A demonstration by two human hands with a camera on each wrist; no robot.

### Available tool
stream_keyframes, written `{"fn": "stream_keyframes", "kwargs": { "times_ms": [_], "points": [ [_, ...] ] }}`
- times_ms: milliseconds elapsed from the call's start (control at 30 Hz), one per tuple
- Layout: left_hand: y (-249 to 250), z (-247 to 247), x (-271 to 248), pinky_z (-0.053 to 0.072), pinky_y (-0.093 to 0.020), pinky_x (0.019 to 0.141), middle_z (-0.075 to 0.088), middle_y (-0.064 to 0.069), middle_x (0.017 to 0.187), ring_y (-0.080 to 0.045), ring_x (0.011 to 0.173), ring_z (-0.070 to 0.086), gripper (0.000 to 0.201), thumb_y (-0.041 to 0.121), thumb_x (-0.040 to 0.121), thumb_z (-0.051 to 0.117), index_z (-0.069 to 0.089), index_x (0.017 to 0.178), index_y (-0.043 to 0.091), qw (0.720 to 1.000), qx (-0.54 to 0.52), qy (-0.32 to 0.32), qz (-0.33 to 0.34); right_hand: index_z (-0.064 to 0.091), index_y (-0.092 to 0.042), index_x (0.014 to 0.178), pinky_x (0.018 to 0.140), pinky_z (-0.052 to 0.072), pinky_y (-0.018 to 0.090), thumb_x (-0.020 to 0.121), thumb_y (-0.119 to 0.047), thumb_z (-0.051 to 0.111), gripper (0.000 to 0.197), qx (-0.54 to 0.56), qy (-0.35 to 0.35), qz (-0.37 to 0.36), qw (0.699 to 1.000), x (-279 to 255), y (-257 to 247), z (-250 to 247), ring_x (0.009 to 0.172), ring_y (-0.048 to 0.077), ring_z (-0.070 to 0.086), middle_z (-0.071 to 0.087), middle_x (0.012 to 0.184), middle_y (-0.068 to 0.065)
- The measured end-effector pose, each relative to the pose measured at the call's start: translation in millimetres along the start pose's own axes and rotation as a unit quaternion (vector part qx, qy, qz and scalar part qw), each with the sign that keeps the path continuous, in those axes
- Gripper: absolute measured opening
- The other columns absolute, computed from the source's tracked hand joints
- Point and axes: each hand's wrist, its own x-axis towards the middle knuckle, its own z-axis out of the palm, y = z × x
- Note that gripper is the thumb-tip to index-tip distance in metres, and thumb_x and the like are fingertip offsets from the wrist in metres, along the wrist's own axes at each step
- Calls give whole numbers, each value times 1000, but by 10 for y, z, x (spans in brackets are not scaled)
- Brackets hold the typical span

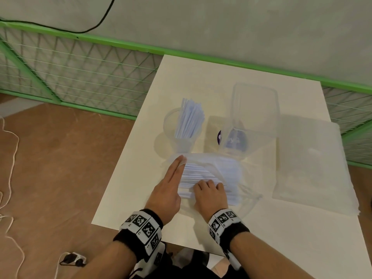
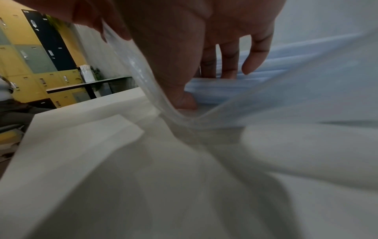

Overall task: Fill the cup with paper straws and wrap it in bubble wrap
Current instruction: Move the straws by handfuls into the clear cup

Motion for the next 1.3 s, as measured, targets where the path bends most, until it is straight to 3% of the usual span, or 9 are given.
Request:
{"fn": "stream_keyframes", "kwargs": {
  "times_ms": [167,300,600,733,867,967,1100,1167,1300],
  "points": [
    [-32,-10,10,34,2,67,-8,30,159,-9,124,50,99,-16,77,48,10,156,30,1000,3,3,0,53,-18,124,97,33,44,90,-29,49,36,16,-27,-47,998,-8,82,-112,114,28,55,62,122,3],
    [-50,-41,22,35,0,68,-8,31,158,-9,125,50,98,-14,77,48,10,156,29,1000,4,0,-3,47,-25,123,97,36,39,89,-39,51,37,107,-3,-31,994,-52,223,-167,102,22,63,67,110,-6],
    [-20,-58,64,42,-14,62,-11,33,157,-14,111,58,100,-13,77,50,9,157,30,1000,15,-10,-12,55,-29,127,98,34,41,96,-19,45,33,66,-32,-27,997,-36,182,-86,116,21,57,63,122,-4],
    [-38,-71,70,34,-6,60,-9,31,158,-12,112,57,99,-13,76,49,9,156,31,1000,14,-14,-14,57,-22,124,97,35,44,94,-23,48,31,23,-43,-28,998,24,125,-129,117,25,54,61,123,0],
    [-24,-105,72,44,-18,67,-9,31,158,-14,114,57,99,-13,76,48,10,156,30,1000,17,-12,-13,59,-15,117,95,36,46,93,-24,49,28,-18,-45,-48,998,22,70,-152,111,29,55,62,117,4],
    [-5,-110,69,48,-20,69,-12,34,156,-13,113,57,98,-12,78,48,8,156,31,1000,17,-14,-13,67,-15,104,88,42,49,85,-26,63,23,-15,-49,-58,997,-10,24,-181,98,31,62,67,102,5],
    [-2,-105,64,53,-28,70,-14,36,155,-16,108,60,99,-13,78,48,7,156,32,1000,17,-18,-12,68,-16,63,57,49,45,43,-20,90,30,-19,-22,-63,998,-3,15,-104,57,27,60,61,62,1],
    [-3,-116,74,53,-28,71,-13,35,156,-15,111,60,99,-14,78,48,8,156,32,1000,16,-16,-9,69,-16,68,59,50,45,50,-18,88,27,-25,-17,-68,997,-10,11,-115,62,27,62,62,67,2],
    [7,-122,85,46,-18,68,-12,34,156,-14,114,58,99,-13,78,48,8,156,32,1000,15,-15,-9,63,-13,111,89,42,48,91,-18,55,22,-37,-23,-84,995,-7,33,-150,108,31,57,63,112,6]
  ]
}}
